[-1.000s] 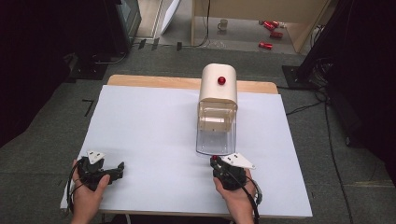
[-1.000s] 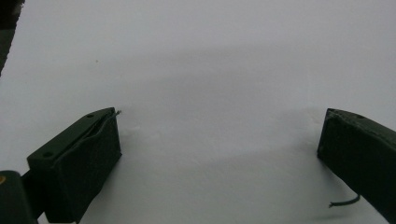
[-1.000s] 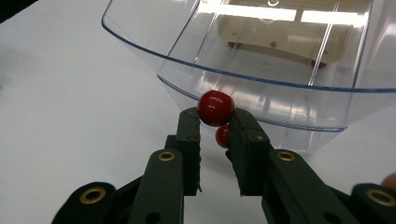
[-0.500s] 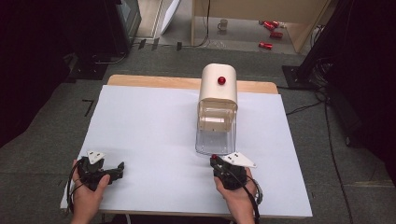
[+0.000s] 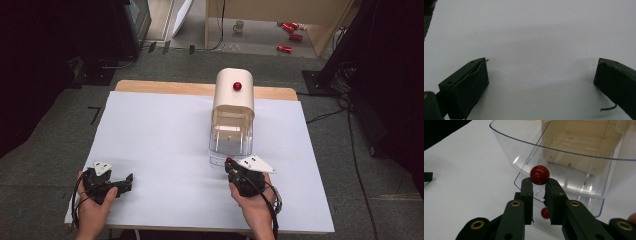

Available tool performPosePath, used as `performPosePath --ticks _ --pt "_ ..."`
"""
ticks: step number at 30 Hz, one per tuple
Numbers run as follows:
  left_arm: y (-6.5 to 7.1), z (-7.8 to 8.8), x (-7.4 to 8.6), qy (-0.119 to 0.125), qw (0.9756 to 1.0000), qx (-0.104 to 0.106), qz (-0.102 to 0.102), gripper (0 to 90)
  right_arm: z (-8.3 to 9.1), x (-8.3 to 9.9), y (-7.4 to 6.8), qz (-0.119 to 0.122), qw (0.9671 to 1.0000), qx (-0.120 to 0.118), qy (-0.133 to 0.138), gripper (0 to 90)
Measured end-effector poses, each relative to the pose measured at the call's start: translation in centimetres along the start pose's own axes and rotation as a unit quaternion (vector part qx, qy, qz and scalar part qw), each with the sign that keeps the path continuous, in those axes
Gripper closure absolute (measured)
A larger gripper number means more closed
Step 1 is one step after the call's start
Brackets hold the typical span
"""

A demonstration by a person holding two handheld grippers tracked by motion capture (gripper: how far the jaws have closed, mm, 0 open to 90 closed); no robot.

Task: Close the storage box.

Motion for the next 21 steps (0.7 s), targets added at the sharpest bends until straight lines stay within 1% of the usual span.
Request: performPosePath --ticks 3,13,14,16,17,19,20,21 --pt "0.0 0.0 0.0 0.000 1.0000 0.000 0.000 0.0 -0.2 -0.8 0.4 0.001 1.0000 0.006 0.004 79.0" --pt "0.0 0.0 0.0 -0.001 1.0000 0.000 -0.001 0.0 -1.5 -2.2 1.2 0.001 0.9999 0.015 0.007 79.6" --pt "0.0 0.0 0.0 -0.001 1.0000 0.000 -0.001 0.0 -1.8 -2.5 1.5 -0.001 0.9998 0.018 0.006 79.9" --pt "0.0 0.0 0.0 -0.001 1.0000 0.000 -0.001 0.0 -1.9 -2.6 1.6 -0.001 0.9998 0.019 0.006 80.0" --pt "0.0 0.0 0.0 -0.001 1.0000 0.000 -0.001 0.0 -2.2 -2.9 2.0 -0.002 0.9997 0.022 0.007 80.8" --pt "0.0 0.0 0.0 0.000 1.0000 0.000 0.000 0.0 -2.4 -3.0 2.1 -0.002 0.9997 0.023 0.007 81.5" --pt "0.0 0.0 0.0 0.000 1.0000 0.000 0.000 0.0 -2.5 -3.2 2.3 -0.003 0.9996 0.026 0.006 83.7" --pt "0.0 0.0 0.0 -0.001 1.0000 0.000 -0.001 0.0 -3.0 -3.4 2.7 -0.007 0.9995 0.030 0.003 83.7"
Point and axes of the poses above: each handheld gripper's, and its own axes: z roughly backward along the jaws, x roughly out of its underside, y roughly to its right, the point moved 3 cm from there along -z, roughly forward along the jaws, and after that the axes turned 11 degrees about z, right-handed, at the moved point
